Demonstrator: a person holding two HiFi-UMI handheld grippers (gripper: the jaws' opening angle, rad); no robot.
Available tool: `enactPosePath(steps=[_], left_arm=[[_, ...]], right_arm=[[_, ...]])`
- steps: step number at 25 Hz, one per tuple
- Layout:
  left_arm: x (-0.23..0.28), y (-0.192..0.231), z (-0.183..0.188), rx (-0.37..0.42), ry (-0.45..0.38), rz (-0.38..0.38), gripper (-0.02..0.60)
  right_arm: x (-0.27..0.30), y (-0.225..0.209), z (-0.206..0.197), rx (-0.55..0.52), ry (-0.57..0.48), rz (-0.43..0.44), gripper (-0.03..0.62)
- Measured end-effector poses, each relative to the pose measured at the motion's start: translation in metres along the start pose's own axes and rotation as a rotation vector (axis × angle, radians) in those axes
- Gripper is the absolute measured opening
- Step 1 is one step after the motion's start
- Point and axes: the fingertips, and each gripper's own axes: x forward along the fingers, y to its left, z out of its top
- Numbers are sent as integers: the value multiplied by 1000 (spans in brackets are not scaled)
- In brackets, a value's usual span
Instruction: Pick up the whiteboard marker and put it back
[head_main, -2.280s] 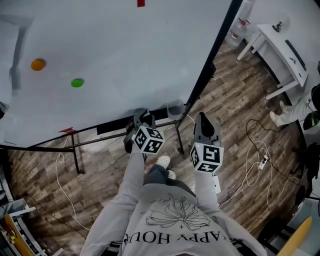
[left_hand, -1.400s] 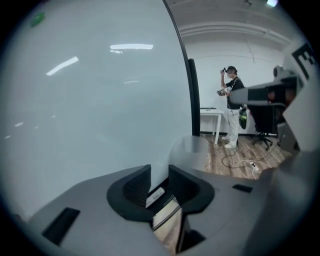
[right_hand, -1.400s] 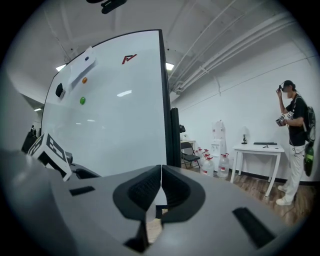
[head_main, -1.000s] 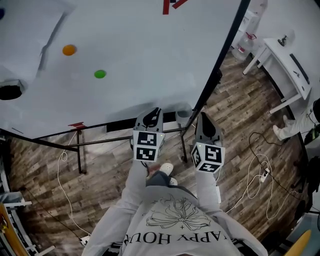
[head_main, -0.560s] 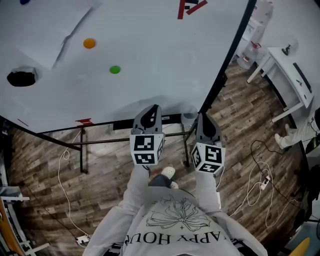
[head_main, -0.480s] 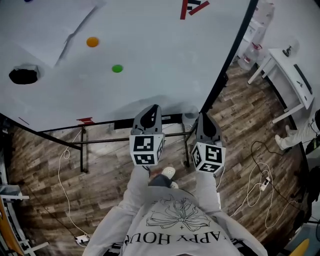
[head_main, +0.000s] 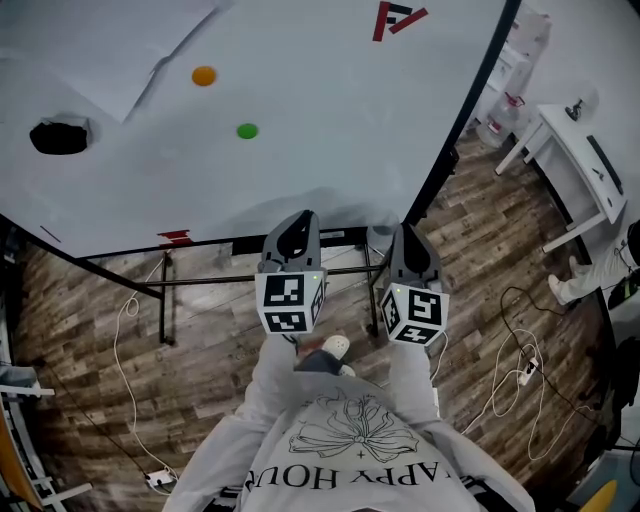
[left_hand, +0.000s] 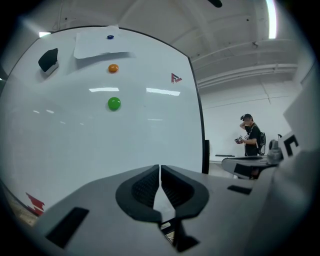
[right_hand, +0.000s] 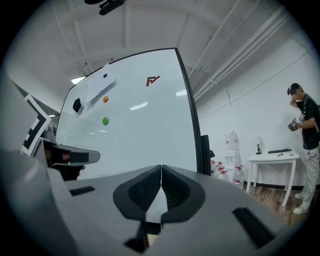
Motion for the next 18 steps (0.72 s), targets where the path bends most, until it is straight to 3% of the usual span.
enactPosePath(steps=[18], left_arm=[[-11, -12, -1, 17, 4, -16, 14]], right_arm=[[-17, 0, 2, -20, 0, -7, 5]])
